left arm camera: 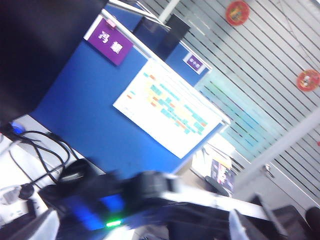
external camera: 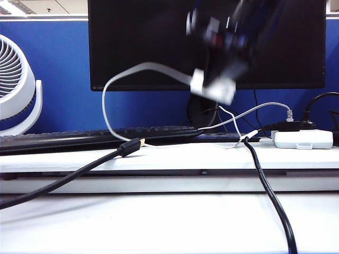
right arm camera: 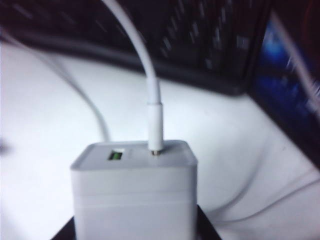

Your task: Pick up the Type-C charging cable and the charging base, insert one end of the Type-C charger into the corresponding slot on the base, and finally place the plugged-in charger back on the table.

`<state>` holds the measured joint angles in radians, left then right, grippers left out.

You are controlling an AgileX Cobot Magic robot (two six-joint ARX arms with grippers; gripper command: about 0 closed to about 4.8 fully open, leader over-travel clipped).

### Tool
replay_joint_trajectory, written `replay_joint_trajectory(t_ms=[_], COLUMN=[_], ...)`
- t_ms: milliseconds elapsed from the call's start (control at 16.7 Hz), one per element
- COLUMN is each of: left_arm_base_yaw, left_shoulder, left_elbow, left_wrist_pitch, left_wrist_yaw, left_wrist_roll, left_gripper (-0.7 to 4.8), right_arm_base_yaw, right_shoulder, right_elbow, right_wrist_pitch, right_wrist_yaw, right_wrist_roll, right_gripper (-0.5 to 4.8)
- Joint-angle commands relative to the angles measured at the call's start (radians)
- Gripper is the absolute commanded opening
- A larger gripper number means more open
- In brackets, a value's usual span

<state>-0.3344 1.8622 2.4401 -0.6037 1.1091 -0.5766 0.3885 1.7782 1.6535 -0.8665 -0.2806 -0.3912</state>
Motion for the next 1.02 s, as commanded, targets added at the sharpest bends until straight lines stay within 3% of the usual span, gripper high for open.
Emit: replay_joint_trajectory(t_ms=[60, 180, 240, 360, 480, 600, 660, 840, 900, 1020], left_arm_base_yaw=[-0.002, -0.002, -0.002, -0.002, -0.002, -0.002, -0.002, -0.002, -0.002, -0.002], left_shoulder=[-0.006, -0.006, -0.006, -0.006, -0.008, -0.008, -0.009, -0.016, -0.024, -0.039], left_elbow=[0.005, 0.005, 0.005, 0.005, 0.005, 0.005, 0.005, 0.005, 0.005, 0.005], left_wrist_pitch=[0.006, 0.004, -0.001, -0.001, -0.001, -0.004, -0.009, -0.011, -0.020, -0.077], left_wrist_yaw=[0.013, 0.013, 0.013, 0.015, 0.026, 0.039, 0.040, 0.039, 0.034, -0.007], left_wrist_roll=[-0.003, -0.005, -0.009, -0.026, -0.026, -0.026, -0.025, -0.012, 0.005, 0.057], left_gripper=[4.53, 4.53, 4.53, 4.53, 4.53, 4.53, 4.53, 4.43, 3.53, 1.82], right_arm_base_yaw=[0.003, 0.005, 0.010, 0.010, 0.010, 0.010, 0.010, 0.010, 0.010, 0.010], right_shoulder=[0.057, 0.111, 0.147, 0.177, 0.192, 0.190, 0.186, 0.156, 0.125, 0.055], right_elbow=[0.006, 0.006, 0.006, 0.006, 0.006, 0.010, 0.010, 0.010, 0.010, 0.010], right_wrist_pitch=[0.049, 0.080, 0.106, 0.116, 0.103, 0.113, 0.115, 0.130, 0.146, 0.166], right_wrist_yaw=[0.017, 0.032, 0.042, 0.043, 0.044, 0.043, 0.043, 0.042, 0.042, 0.054], right_wrist_roll=[-0.003, -0.003, -0.004, -0.004, -0.027, -0.028, -0.028, -0.027, -0.019, 0.022], right_gripper=[-0.01, -0.01, 0.24, 1.79, 2.07, 4.10, 4.23, 4.21, 3.70, 0.74])
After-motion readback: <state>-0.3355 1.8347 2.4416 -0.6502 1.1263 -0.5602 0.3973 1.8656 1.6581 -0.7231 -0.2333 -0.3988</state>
